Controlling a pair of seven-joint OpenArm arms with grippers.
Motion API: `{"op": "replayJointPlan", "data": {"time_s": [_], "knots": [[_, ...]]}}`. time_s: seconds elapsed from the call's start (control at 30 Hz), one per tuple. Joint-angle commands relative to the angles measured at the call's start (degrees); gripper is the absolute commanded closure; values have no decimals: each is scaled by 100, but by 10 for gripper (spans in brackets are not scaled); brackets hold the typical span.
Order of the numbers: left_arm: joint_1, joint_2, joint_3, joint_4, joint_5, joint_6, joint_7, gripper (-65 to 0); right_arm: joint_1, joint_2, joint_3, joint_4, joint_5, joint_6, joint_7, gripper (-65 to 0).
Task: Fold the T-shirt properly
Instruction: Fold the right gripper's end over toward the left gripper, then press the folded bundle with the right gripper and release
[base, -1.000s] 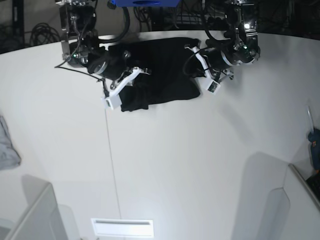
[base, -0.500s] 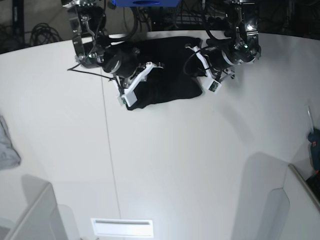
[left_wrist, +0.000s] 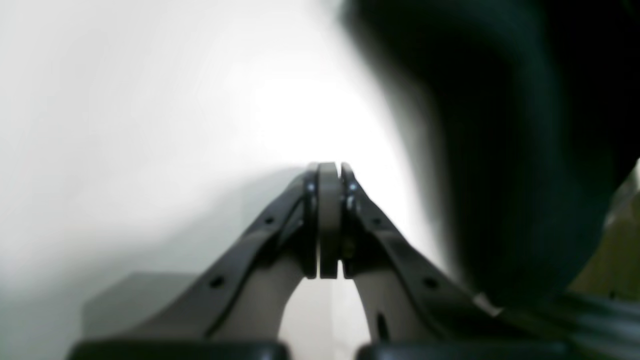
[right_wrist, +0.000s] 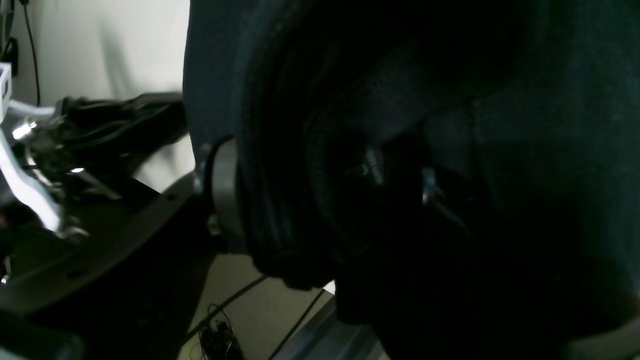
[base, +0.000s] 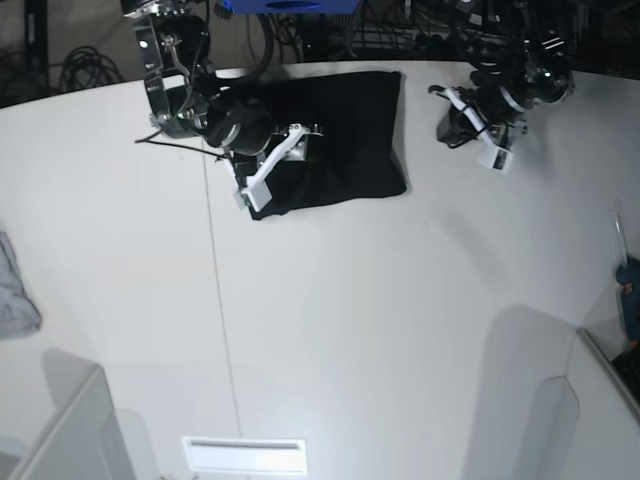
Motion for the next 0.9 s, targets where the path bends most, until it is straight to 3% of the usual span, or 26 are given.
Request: {"op": "replayJointPlan", "data": {"time_s": [0.0, 0.1, 0.27, 0.37, 0.63, 0.87], "knots": [[67, -138, -96, 79, -283, -47, -79, 0, 26, -14, 2, 188, 55, 38, 54, -359], [181, -375, -360, 70, -459, -47, -79, 0, 26, -14, -6, 346, 55, 38, 36, -359], [216, -393, -790, 52, -432, -47, -79, 0, 70, -49, -24, 363, 46, 38, -219, -354], [216, -419, -790, 44, -450, -47, -79, 0, 167, -14, -393, 363, 38, 20, -184, -353], [199, -402, -782, 44, -450, -47, -79, 0, 650, 118, -1413, 337, 46, -1140, -236, -354], [190, -428, -799, 35, -441, -47, -79, 0, 967, 109, -1817, 188, 55, -1237, -386, -354]]}}
